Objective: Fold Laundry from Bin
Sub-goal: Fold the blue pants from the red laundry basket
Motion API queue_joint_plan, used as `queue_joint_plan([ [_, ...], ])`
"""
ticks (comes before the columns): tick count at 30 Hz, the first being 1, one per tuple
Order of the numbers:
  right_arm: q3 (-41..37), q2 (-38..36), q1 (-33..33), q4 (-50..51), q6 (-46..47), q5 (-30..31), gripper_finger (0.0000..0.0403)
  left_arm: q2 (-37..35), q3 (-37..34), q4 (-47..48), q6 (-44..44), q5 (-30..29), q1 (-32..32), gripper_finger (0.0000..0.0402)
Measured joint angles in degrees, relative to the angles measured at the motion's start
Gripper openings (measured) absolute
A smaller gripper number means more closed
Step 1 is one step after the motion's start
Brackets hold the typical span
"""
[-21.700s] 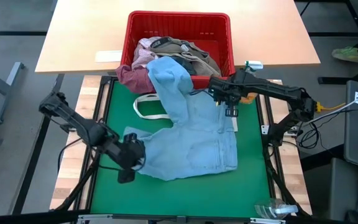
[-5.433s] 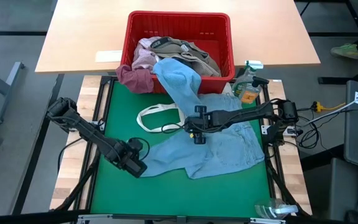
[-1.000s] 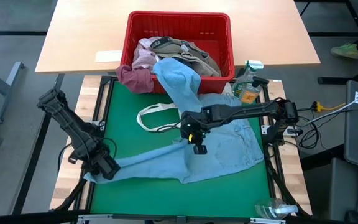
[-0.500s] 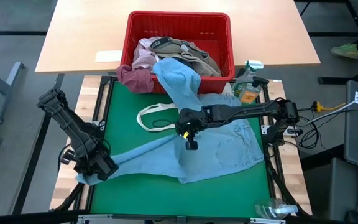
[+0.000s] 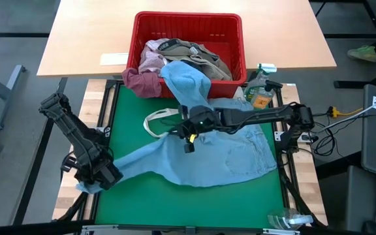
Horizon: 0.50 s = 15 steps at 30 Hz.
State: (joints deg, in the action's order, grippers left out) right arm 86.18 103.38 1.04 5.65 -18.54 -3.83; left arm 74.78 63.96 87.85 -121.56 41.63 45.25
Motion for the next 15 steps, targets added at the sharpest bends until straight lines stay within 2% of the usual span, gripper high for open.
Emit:
queue_joint_plan([
  [6, 0.01, 0.08, 0.04, -5.35, 0.3, -4.99, 0.0014, 0.0, 0.0, 0.26, -1.29, 3.82, 1.86, 0.0009],
  [15, 0.05, 0.1, 0.02, 1.52, 4.66, -5.23, 0.0014, 0.0, 0.0, -0.46, -2.88, 4.03, 2.65, 0.0012],
])
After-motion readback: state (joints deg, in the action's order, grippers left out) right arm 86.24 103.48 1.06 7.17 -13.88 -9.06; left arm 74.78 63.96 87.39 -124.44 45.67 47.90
